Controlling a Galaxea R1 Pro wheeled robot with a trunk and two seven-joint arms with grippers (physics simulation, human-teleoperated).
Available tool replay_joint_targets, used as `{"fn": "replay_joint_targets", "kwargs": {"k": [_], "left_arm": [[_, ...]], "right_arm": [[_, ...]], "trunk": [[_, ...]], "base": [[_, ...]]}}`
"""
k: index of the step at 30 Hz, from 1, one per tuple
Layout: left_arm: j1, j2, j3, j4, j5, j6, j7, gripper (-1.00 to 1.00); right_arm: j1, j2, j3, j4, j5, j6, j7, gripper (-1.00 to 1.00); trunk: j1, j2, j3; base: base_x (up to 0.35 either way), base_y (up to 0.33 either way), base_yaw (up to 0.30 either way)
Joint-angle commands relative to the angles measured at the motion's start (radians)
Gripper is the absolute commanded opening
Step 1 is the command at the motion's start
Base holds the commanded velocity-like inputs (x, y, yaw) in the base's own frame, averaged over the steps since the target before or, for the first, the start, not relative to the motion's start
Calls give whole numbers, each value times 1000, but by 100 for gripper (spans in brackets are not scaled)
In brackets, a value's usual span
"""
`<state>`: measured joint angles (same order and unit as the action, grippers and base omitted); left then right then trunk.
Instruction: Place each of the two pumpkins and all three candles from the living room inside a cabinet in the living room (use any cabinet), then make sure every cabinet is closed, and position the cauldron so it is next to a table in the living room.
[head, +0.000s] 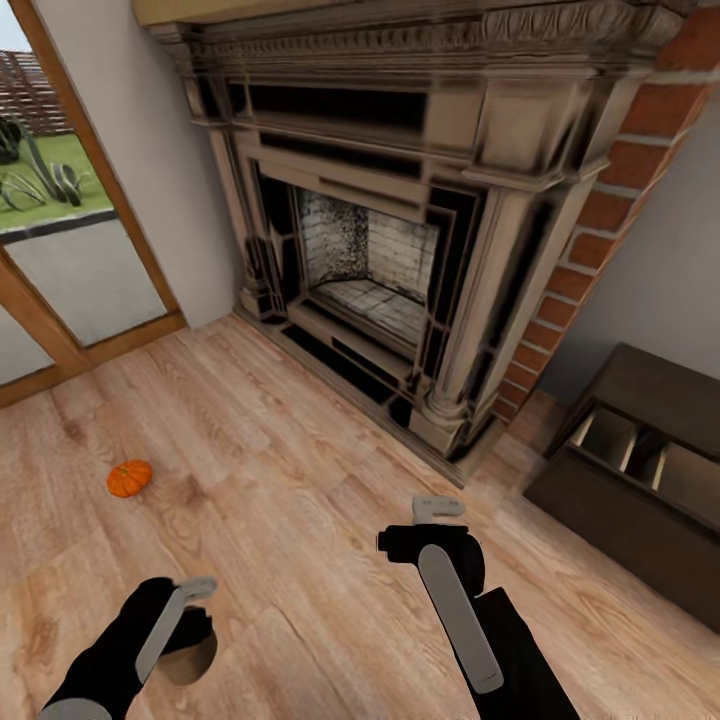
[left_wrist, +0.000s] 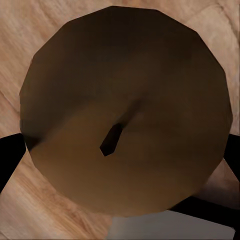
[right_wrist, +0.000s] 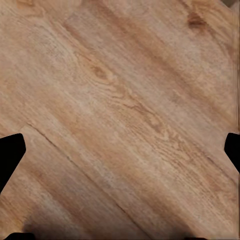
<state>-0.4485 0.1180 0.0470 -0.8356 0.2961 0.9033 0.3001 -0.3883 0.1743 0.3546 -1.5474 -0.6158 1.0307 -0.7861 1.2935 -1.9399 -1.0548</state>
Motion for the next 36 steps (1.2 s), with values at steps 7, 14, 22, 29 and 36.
{"fn": "replay_joint_targets", "kwargs": {"k": [7,14,22,29,36], "left_arm": [[-2,-3,0,0,10,4,2,-100],[-2,-10,-18,-1,12,5,-22,-100],[-2,-4,-30,2,8,6,-44,-100],[-2,-3,-98,3,9,5,-44,-100],[-2,-4,-106,3,8,5,-44,-100]], "right_arm": [[-1,0,1,-2,-6,-2,-14,100],[0,0,2,-1,-7,-3,-13,100],[149,-28,-7,0,-6,-172,-13,100],[336,-130,-51,19,-6,-443,-8,100],[375,-154,-72,57,-8,-543,-5,100]], "trunk": [[-4,7,10],[-4,7,20],[-4,7,31],[-4,7,41],[-4,7,50]], "base": [[0,0,-223],[0,0,-183],[0,0,-175],[0,0,-175],[0,0,-184]]}}
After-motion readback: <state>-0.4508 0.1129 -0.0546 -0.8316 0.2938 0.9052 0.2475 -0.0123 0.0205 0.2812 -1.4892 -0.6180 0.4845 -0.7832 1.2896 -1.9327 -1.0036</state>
